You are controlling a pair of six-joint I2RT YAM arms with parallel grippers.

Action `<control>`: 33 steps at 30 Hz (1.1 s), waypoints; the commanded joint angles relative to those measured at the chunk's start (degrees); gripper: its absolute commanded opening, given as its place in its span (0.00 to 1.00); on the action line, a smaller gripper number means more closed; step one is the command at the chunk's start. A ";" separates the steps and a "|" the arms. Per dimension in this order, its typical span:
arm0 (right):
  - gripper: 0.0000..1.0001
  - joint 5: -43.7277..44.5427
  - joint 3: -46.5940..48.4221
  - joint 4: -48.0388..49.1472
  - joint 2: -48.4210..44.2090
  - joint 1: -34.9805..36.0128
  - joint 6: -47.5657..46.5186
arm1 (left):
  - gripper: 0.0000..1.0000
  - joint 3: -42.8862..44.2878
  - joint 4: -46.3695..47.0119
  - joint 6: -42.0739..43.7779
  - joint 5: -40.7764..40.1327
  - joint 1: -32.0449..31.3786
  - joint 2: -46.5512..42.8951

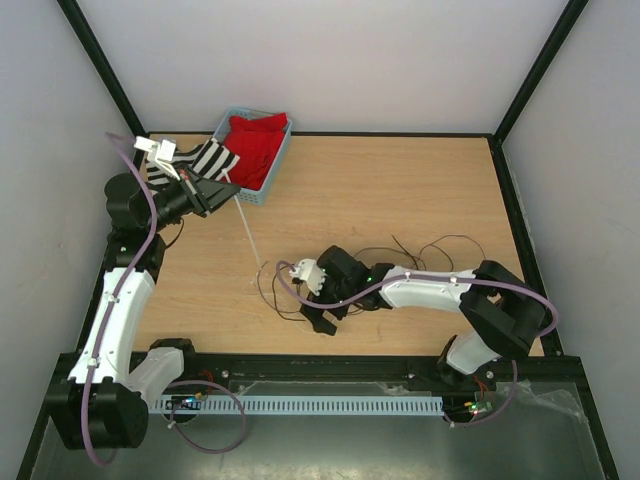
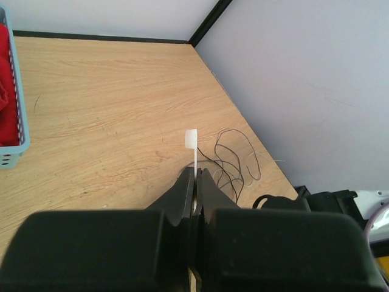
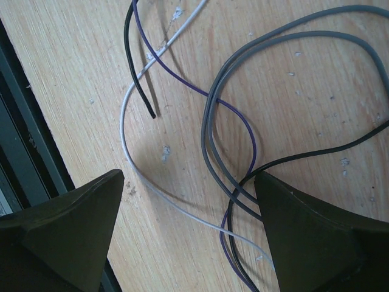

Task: Zip-tie the wires
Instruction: Tie the cable at the center of the board.

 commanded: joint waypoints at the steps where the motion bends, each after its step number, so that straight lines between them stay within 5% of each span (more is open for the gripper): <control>1: 0.99 2.49 -2.27 -7.14 0.05 2.34 1.05 | 0.00 -0.52 1.19 0.10 1.05 0.39 -1.50; 19: 0.99 12.98 -0.24 -9.31 4.04 10.32 5.17 | 0.00 -0.53 0.85 0.27 0.88 0.43 -1.85; 26: 0.72 15.46 1.42 -10.36 7.19 10.43 5.00 | 0.00 -0.30 0.52 0.27 0.81 0.67 -2.05; 33: 0.61 18.71 2.55 -11.12 8.61 11.38 4.69 | 0.00 -0.22 -0.01 0.40 0.72 1.03 -2.06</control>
